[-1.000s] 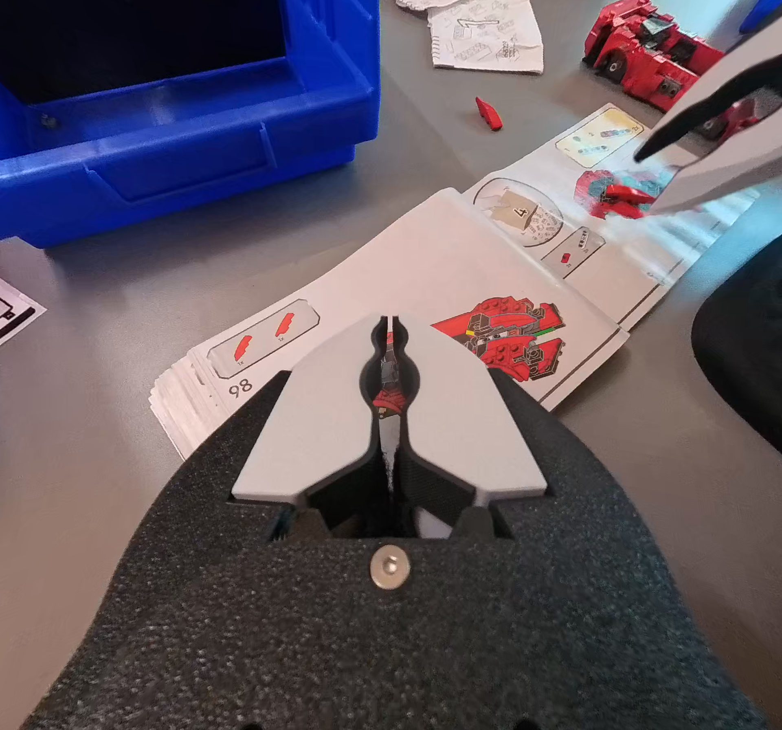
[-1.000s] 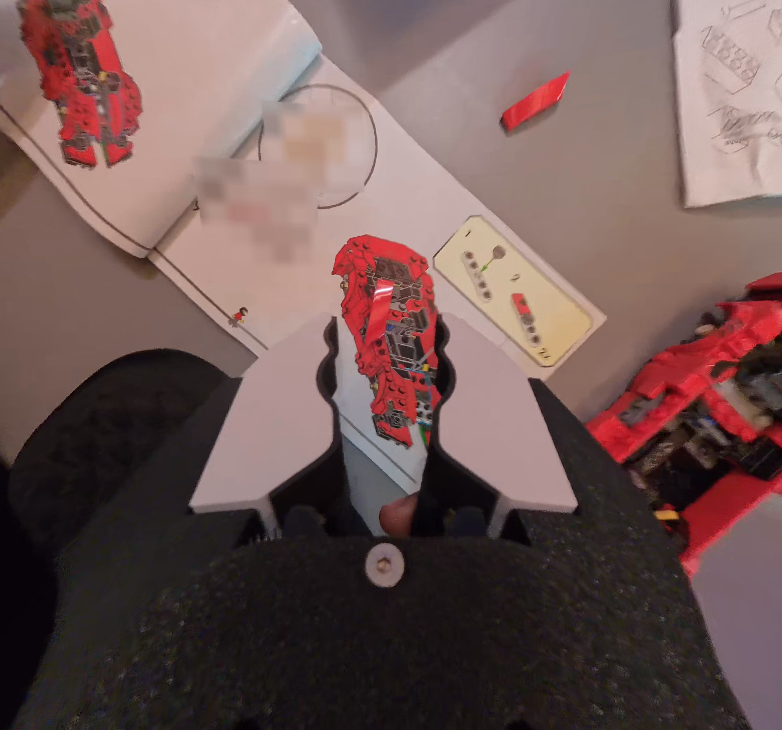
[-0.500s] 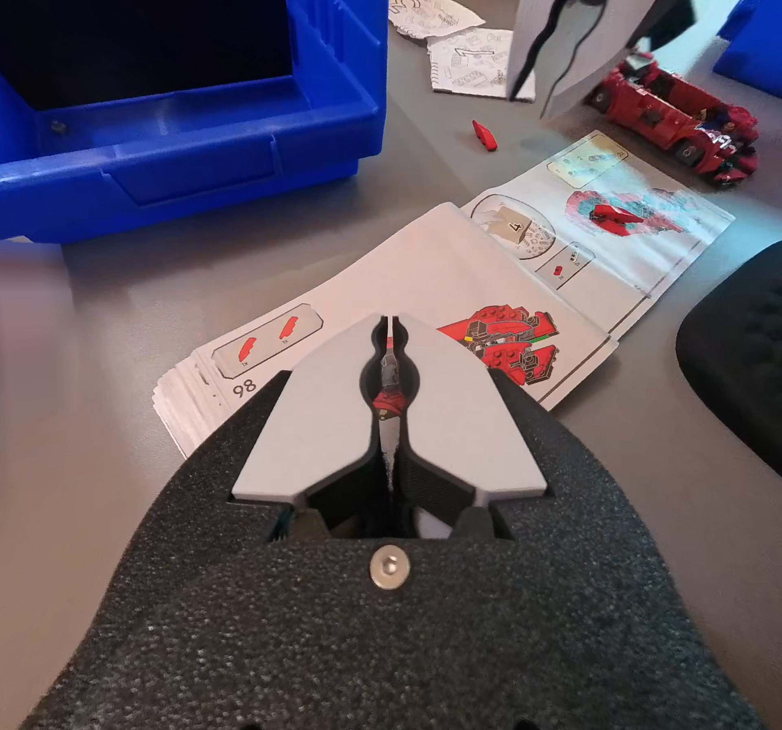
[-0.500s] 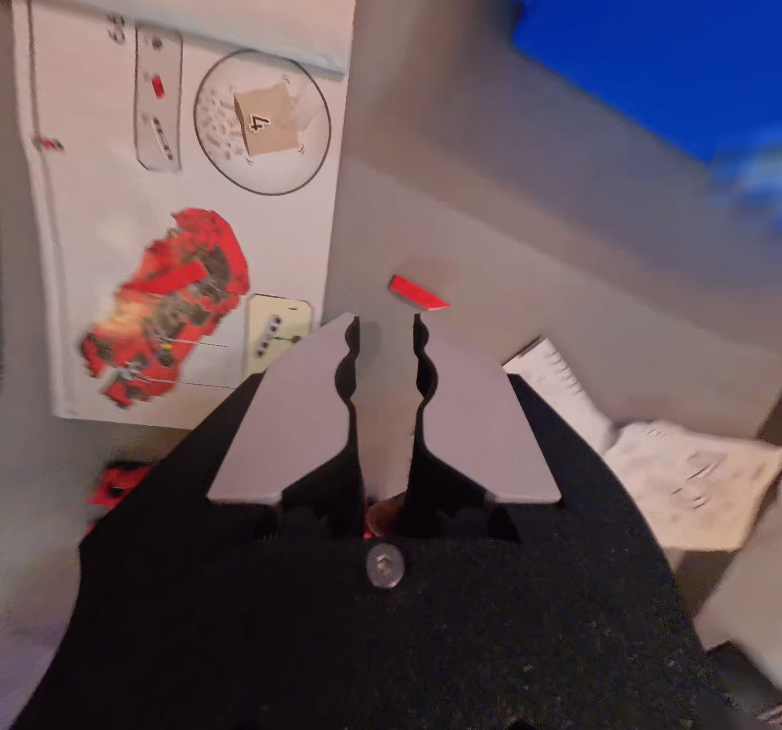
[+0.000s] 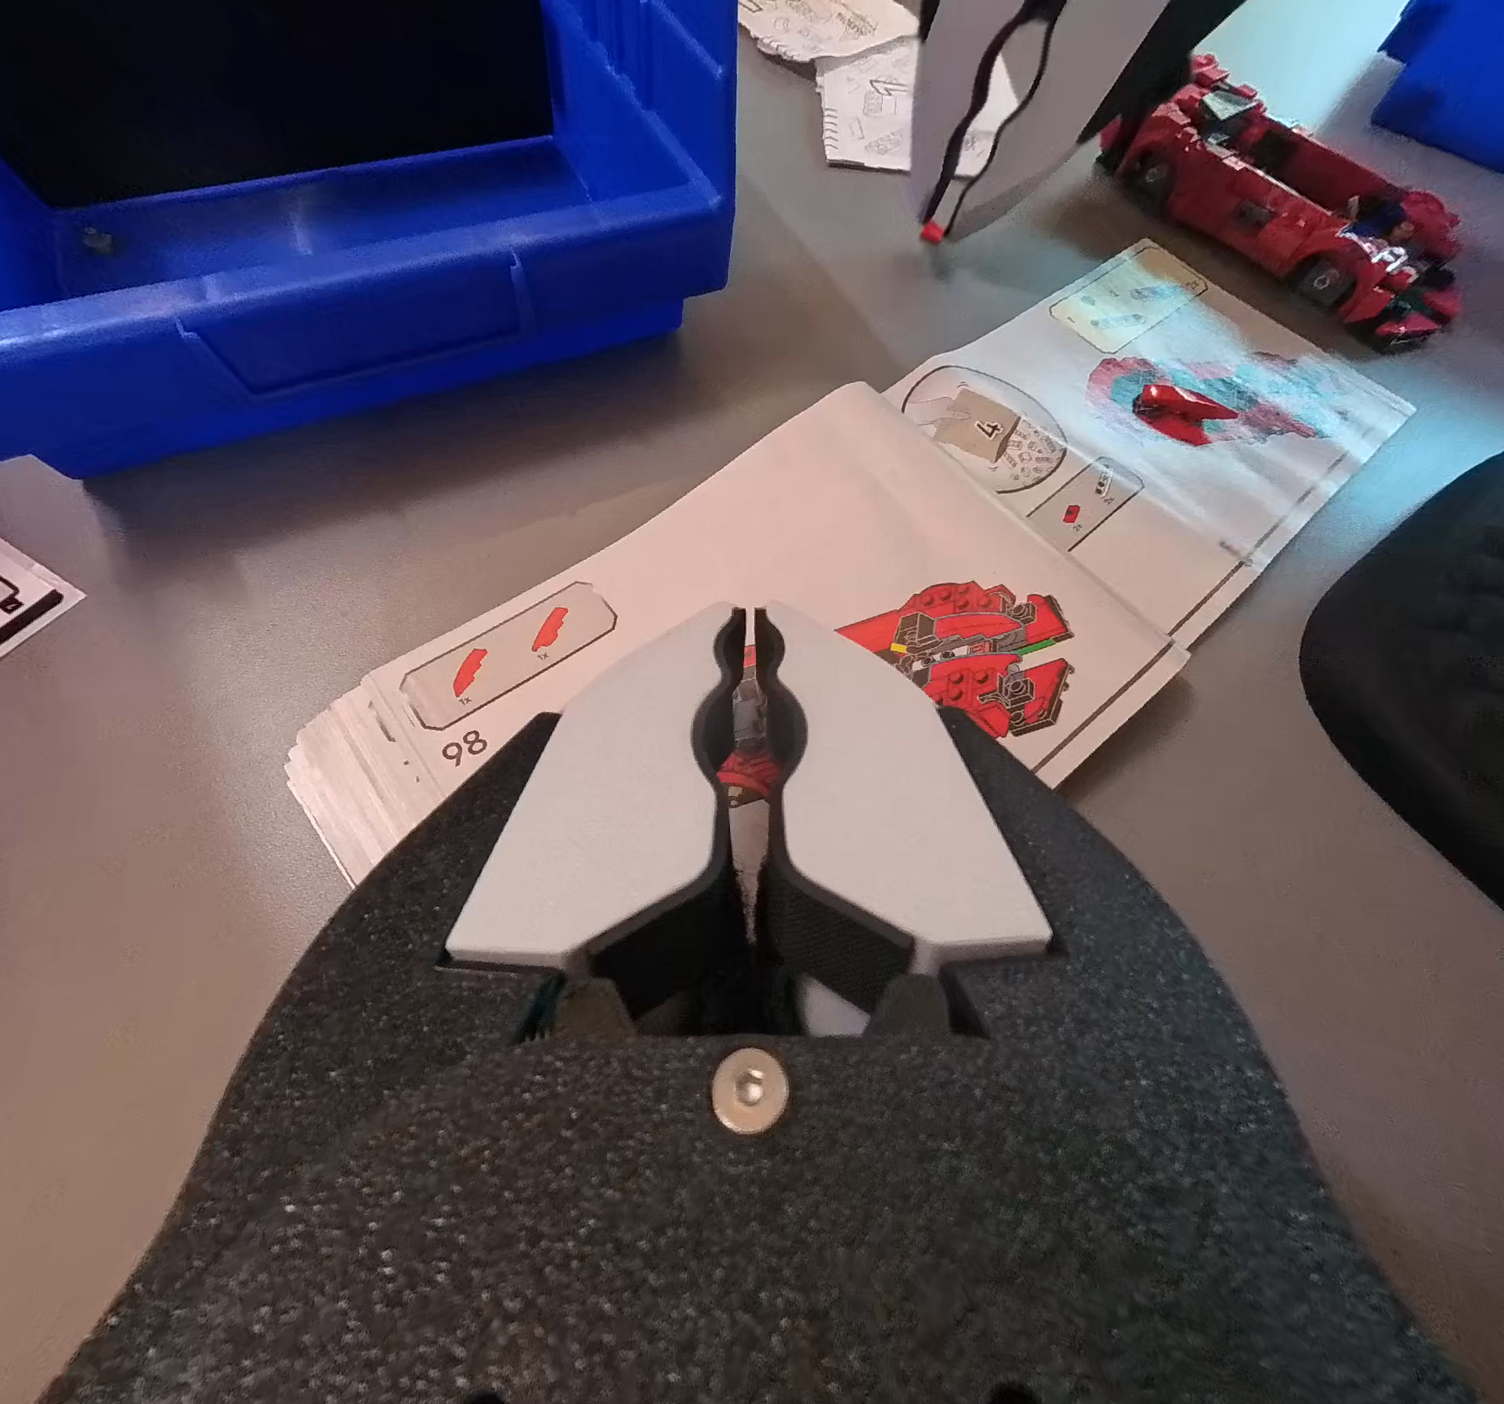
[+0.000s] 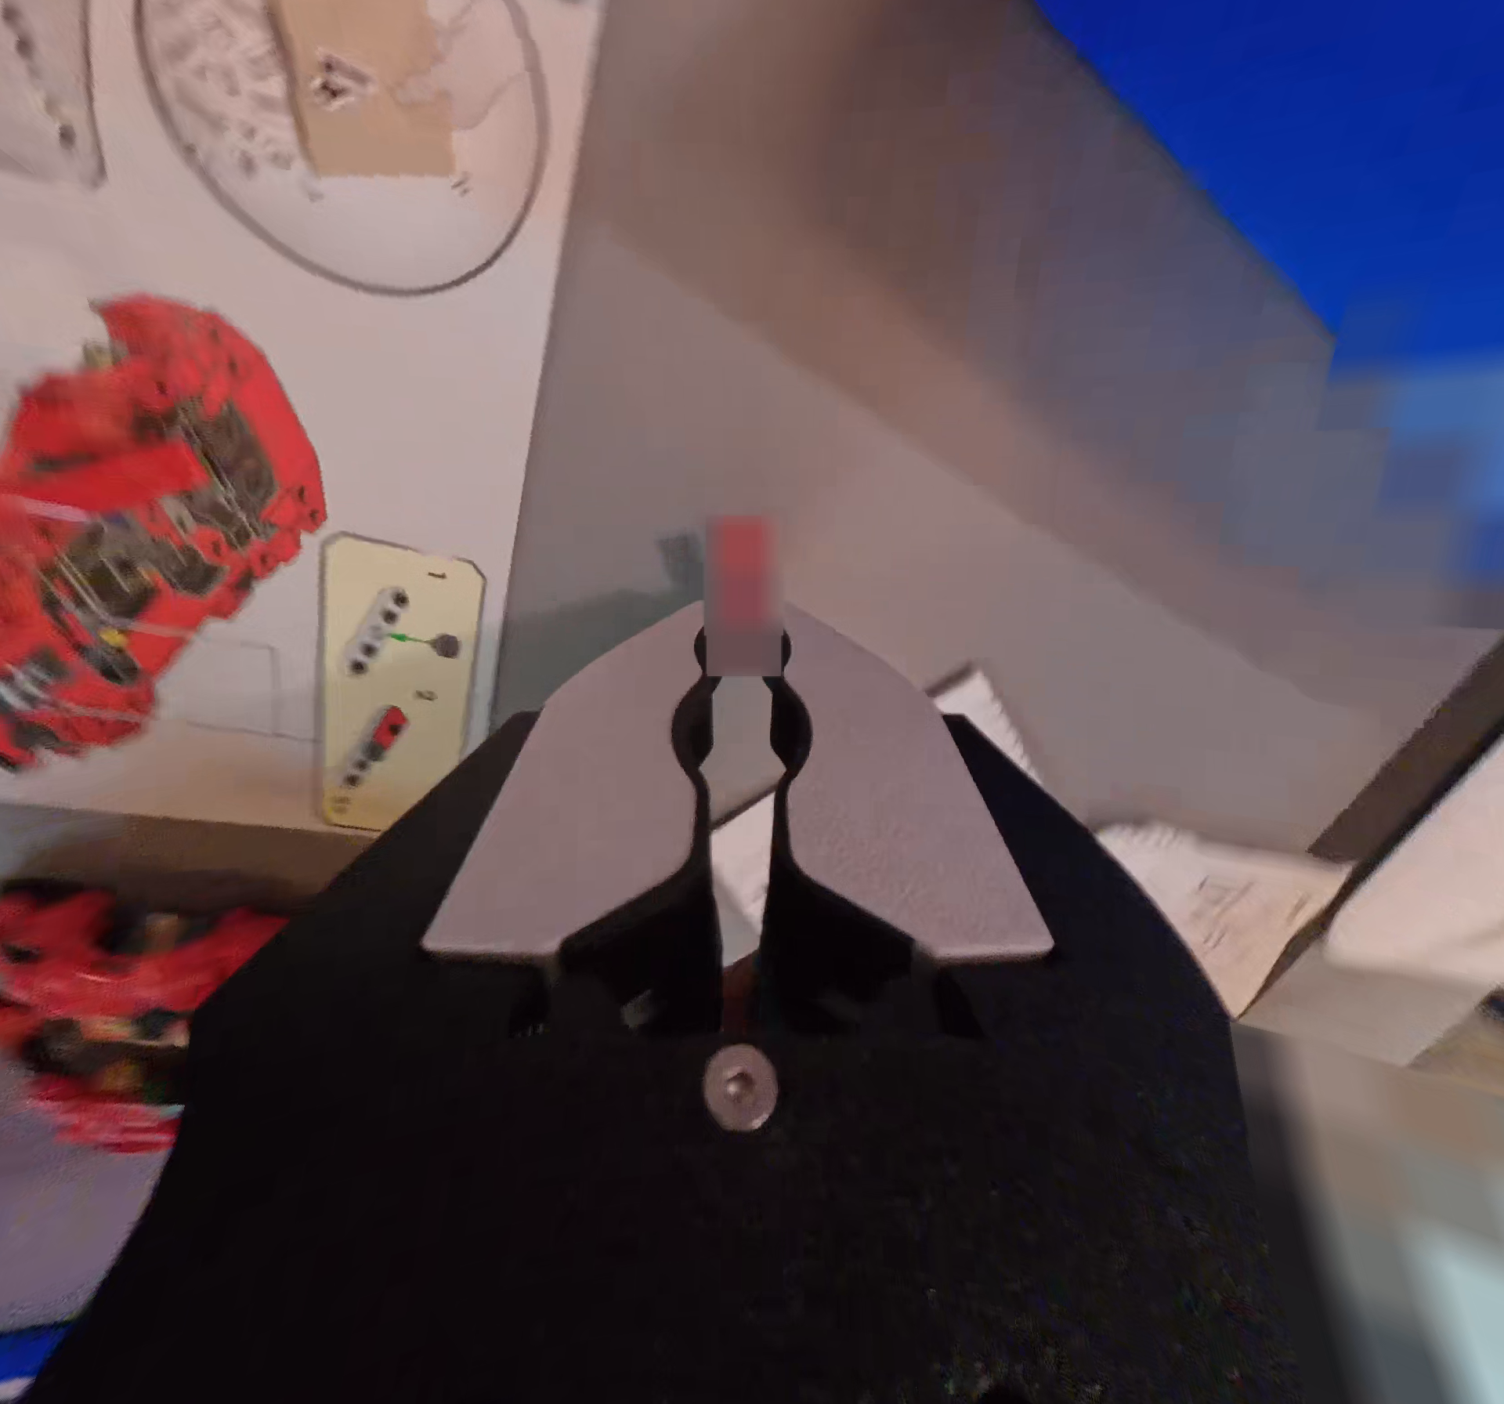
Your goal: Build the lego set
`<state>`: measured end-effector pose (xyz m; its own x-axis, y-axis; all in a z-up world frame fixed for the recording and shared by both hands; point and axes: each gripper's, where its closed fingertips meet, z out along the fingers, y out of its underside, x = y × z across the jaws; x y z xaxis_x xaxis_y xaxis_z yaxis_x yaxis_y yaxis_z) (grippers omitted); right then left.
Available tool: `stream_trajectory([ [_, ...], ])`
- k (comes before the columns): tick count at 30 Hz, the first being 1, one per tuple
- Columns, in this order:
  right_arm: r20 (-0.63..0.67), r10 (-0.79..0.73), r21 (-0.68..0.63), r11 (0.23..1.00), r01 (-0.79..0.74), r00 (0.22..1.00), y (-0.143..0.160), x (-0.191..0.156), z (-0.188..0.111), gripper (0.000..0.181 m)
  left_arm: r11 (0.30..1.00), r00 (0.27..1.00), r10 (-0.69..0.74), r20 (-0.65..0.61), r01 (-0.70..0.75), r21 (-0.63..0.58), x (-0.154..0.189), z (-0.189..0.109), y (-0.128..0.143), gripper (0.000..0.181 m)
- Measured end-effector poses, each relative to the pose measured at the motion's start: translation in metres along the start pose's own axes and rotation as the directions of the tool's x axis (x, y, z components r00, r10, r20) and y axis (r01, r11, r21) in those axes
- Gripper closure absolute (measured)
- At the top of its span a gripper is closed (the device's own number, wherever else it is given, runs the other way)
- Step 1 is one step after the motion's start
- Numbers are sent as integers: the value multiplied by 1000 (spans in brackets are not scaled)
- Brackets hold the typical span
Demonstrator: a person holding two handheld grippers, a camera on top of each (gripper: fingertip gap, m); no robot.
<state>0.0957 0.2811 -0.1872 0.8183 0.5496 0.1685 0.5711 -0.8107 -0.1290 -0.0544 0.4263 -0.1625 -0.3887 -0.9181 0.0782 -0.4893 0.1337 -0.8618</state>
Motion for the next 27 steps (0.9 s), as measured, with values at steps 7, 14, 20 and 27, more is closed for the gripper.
stream_trajectory([
  [7,159,731,160,644,-748,664,-33,-85,-47,173,1000,1000,15,-5,-15,-1,2,0,0,180],
  [14,91,917,172,368,-914,387,-46,-125,-29,173,998,999,53,-8,-54,-20,6,2,2,180],
  [20,23,940,122,335,-934,340,-51,-122,-11,173,999,998,52,-21,-52,10,7,-1,-1,180],
  [27,47,941,129,328,-936,336,-57,-124,-11,160,999,999,35,-30,-34,40,7,-4,-4,180],
])
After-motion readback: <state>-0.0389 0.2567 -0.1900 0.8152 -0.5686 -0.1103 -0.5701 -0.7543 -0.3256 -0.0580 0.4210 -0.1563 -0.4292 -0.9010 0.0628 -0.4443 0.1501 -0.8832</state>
